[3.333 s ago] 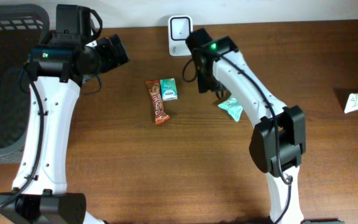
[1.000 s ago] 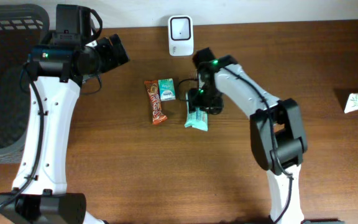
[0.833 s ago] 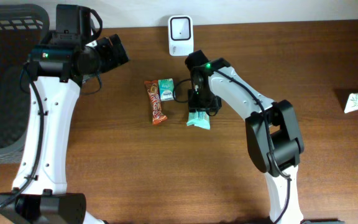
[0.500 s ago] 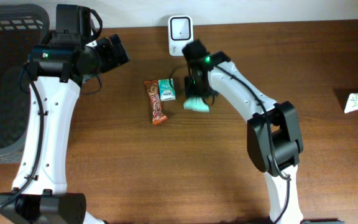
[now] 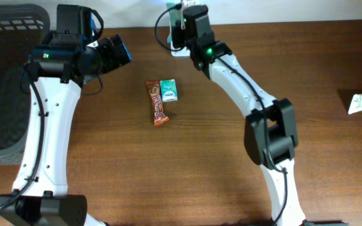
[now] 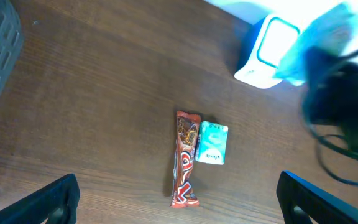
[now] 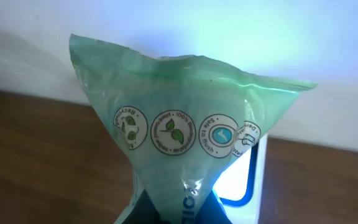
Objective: Scan the item barcode
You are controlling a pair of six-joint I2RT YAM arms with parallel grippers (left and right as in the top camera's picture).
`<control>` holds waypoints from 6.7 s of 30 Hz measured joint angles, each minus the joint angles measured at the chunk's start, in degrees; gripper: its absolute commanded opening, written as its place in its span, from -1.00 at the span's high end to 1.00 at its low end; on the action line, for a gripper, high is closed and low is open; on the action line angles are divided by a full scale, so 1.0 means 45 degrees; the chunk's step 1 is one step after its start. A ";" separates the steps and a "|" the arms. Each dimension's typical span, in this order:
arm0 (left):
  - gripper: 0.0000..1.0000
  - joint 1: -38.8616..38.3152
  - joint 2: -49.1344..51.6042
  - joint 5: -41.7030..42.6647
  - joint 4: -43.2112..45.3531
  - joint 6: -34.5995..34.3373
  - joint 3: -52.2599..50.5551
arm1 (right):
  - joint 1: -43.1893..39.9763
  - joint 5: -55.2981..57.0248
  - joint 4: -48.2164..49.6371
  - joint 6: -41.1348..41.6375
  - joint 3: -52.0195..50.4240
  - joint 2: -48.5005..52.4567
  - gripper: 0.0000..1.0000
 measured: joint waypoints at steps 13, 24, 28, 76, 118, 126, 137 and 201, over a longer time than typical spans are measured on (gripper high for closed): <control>-0.98 0.0000 0.0000 0.0000 0.0005 0.0000 0.0000 | -0.4245 0.1948 -0.5396 0.1331 0.0597 -0.0811 0.92; -0.98 0.0000 0.0000 0.0005 0.0005 0.0000 0.0000 | -1.0443 0.3050 -0.9612 0.1496 0.0083 -0.1035 0.21; -0.98 0.0000 0.0000 0.0000 0.0005 0.0000 0.0000 | -1.1298 0.3099 -0.9753 0.1530 -0.0029 -0.0894 -0.74; -0.98 0.0000 0.0000 0.0000 0.0005 0.0000 0.0000 | 0.0141 -0.6013 -0.9092 0.2341 0.0049 0.1137 0.92; -0.98 0.0000 0.0000 0.0005 -0.0010 0.0000 0.0000 | -0.1904 -0.1783 -0.6863 -0.0952 0.5795 0.0889 0.92; -0.98 0.0000 0.0000 0.0000 0.0005 0.0000 0.0000 | -0.1015 0.1695 -0.3691 -0.5693 0.5625 0.1574 0.92; -0.98 0.0000 0.0000 0.0000 0.0000 0.0000 0.0000 | -0.0423 0.3949 -0.4760 -0.5416 0.5333 0.2259 0.92; -0.98 0.0000 0.0000 0.0000 0.0005 0.0000 0.0000 | -0.0214 -0.6960 -0.8068 0.2550 -0.2929 -0.3094 -0.57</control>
